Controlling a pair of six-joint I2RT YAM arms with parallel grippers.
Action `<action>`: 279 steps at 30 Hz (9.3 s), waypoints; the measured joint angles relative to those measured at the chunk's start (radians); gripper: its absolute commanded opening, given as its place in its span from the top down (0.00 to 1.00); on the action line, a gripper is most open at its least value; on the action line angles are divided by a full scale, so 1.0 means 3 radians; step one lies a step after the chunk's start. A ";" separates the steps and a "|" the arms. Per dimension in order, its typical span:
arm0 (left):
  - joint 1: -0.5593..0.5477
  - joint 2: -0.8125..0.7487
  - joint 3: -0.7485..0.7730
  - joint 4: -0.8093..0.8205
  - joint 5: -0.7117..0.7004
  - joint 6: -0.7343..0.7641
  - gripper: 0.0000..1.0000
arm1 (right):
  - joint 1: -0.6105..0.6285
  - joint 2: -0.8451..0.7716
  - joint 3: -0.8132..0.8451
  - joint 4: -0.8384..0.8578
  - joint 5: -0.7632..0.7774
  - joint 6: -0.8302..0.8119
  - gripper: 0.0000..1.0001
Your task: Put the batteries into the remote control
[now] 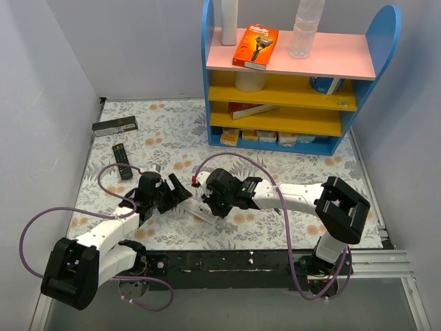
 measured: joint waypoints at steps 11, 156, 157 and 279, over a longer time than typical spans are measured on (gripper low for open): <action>0.0000 0.0127 0.0001 0.0122 0.0233 0.0050 0.35 | 0.0000 0.0039 0.0009 0.0018 -0.0025 0.0001 0.92; -0.0149 -0.1546 -0.0095 -0.0769 -0.0931 -0.0416 0.02 | 0.0020 0.0735 0.0853 -0.0289 0.0216 0.0036 0.55; -0.0149 -0.1542 -0.0095 -0.0769 -0.0931 -0.0416 0.02 | 0.0020 0.0753 0.0857 -0.0289 0.0217 0.0033 0.56; -0.0281 -0.1142 -0.0590 0.2876 0.1495 -0.0717 1.00 | -0.1347 -0.1654 -0.1369 0.2500 -0.1719 0.1932 0.41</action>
